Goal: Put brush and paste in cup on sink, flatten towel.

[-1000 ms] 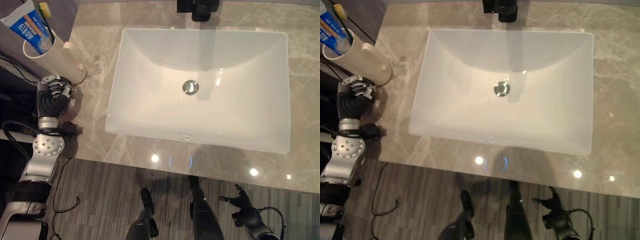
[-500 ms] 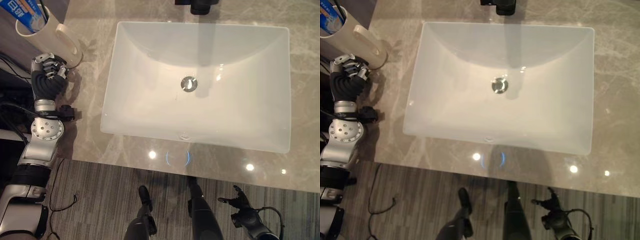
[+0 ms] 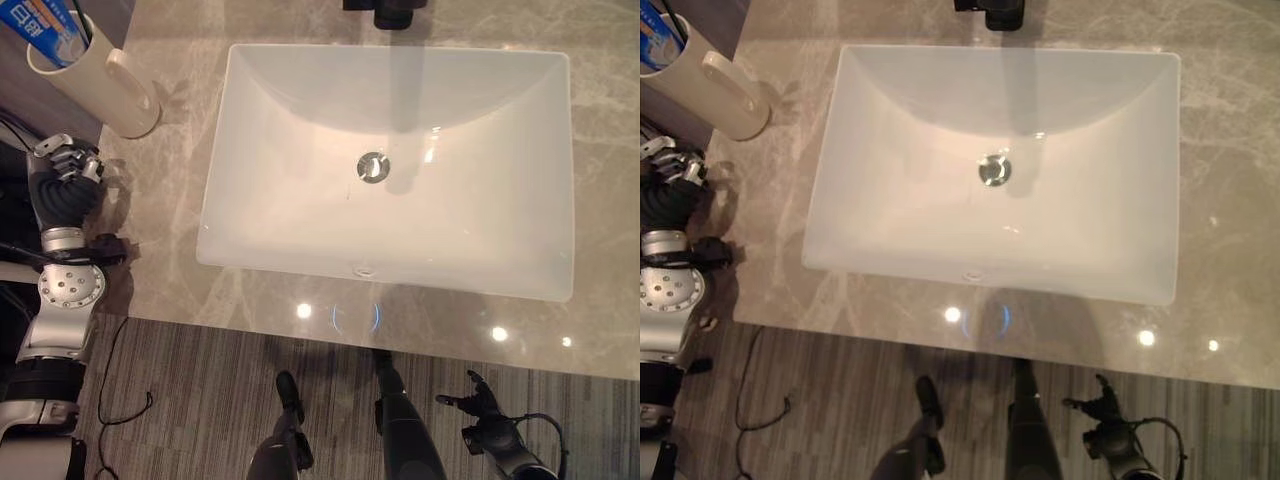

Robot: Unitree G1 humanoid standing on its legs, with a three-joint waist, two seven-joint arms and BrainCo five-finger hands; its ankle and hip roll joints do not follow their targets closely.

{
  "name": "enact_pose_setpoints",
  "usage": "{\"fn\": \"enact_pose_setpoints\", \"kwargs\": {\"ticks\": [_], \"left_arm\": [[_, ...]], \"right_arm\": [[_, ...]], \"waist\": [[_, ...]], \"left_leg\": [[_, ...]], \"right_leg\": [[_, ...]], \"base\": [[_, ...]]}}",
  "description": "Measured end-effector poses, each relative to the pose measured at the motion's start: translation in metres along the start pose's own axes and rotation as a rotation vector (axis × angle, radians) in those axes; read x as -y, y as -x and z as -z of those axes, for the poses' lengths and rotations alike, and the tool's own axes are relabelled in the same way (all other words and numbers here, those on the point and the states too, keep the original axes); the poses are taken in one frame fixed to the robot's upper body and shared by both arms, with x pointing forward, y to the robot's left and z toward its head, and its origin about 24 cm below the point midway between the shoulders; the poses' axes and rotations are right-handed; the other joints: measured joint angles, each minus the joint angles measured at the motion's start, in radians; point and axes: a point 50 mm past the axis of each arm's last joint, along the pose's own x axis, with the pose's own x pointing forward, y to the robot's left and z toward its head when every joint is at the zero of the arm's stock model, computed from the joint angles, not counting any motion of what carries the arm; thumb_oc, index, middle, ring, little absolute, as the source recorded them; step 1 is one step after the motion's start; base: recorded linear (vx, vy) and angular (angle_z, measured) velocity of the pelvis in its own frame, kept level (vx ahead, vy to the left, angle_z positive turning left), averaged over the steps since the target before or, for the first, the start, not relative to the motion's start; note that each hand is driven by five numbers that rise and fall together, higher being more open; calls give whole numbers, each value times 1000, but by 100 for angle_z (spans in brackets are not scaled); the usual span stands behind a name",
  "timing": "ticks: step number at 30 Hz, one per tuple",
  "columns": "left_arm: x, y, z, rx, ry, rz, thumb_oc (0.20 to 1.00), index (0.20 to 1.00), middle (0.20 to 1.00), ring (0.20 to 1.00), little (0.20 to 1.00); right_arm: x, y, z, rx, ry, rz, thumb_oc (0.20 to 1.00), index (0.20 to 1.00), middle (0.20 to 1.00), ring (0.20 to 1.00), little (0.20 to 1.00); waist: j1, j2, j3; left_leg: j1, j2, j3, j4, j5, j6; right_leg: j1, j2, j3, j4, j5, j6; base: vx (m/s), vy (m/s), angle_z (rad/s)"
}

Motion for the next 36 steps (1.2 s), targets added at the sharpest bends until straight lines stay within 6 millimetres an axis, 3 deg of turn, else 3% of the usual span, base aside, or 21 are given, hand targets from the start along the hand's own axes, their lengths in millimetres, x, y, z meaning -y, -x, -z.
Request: {"fn": "enact_pose_setpoints", "kwargs": {"ticks": [6, 7, 9, 10, 13, 24, 27, 31, 36], "left_arm": [[-3, -25, -3, -13, -3, -91, 200, 200, 200, 200, 200], [-7, -40, -8, -8, -37, -100, 200, 200, 200, 200, 200], [-4, -48, -12, -7, -40, -104, 200, 200, 200, 200, 200], [4, -75, -20, -31, -87, -119, 200, 200, 200, 200, 200], [5, -86, -36, 4, -89, -123, 200, 200, 200, 200, 200], [14, -98, -43, -21, -119, -135, 200, 200, 200, 200, 200], [16, -98, -42, -25, -125, -136, 200, 200, 200, 200, 200], [25, -92, -35, -52, -98, -124, 200, 200, 200, 200, 200], [28, -64, -13, -86, -75, -105, 200, 200, 200, 200, 200]], "right_arm": [[0, 0, -1, 3, 2, 0, 1000, 1000, 1000, 1000, 1000], [0, -1, -2, 7, 1, 1, 1000, 1000, 1000, 1000, 1000], [-1, 0, 0, 1, 14, -6, 1000, 1000, 1000, 1000, 1000], [-6, 0, 1, -9, 45, -27, 1000, 1000, 1000, 1000, 1000], [-10, -1, -12, 46, 25, -38, 1000, 1000, 1000, 1000, 1000], [-13, -1, -17, 70, 18, -46, 1000, 1000, 1000, 1000, 1000], [-12, -1, -10, 38, 29, -35, 1000, 1000, 1000, 1000, 1000], [-10, -1, -6, 17, 37, -23, 1000, 1000, 1000, 1000, 1000], [-10, -1, -7, 19, 37, -24, 1000, 1000, 1000, 1000, 1000]], "waist": [[-6, -2, -1], [-15, -5, 1], [-27, -10, 3], [-30, -20, 2], [-71, -27, 1], [-72, -32, -2], [-73, -29, -4], [-71, -28, -5], [-63, -22, -27]], "left_leg": [[-13, -1, 3, 0, 0, -1], [-18, 0, 15, 0, 1, -2], [-20, 1, 24, 2, 1, -2], [-23, 1, 21, 4, 3, -4], [-37, -3, 29, 0, 3, -5], [-33, -1, 57, 0, 2, -5], [-30, 1, 59, 0, 3, -5], [-10, 2, 60, 0, 3, -5], [2, 6, 56, -1, 1, -5]], "right_leg": [[-17, 1, 3, 0, 2, -1], [-28, 3, 10, 0, 11, -8], [-34, 7, 23, 0, 14, -10], [-35, 6, 19, 0, 15, -10], [-56, 4, 30, 0, 16, -5], [-68, 12, 58, 0, 21, -7], [-67, 15, 59, 1, 24, -8], [-48, 16, 58, 1, 31, -16], [-32, 18, 55, 1, 22, -11]], "base": [[-2, -1, -2], [-15, -4, -14], [-7, 1, -8], [0, 0, 0], [0, -3, -6], [9, -8, -5], [7, -9, -4], [0, 0, 0], [-4, -2, 1]]}}
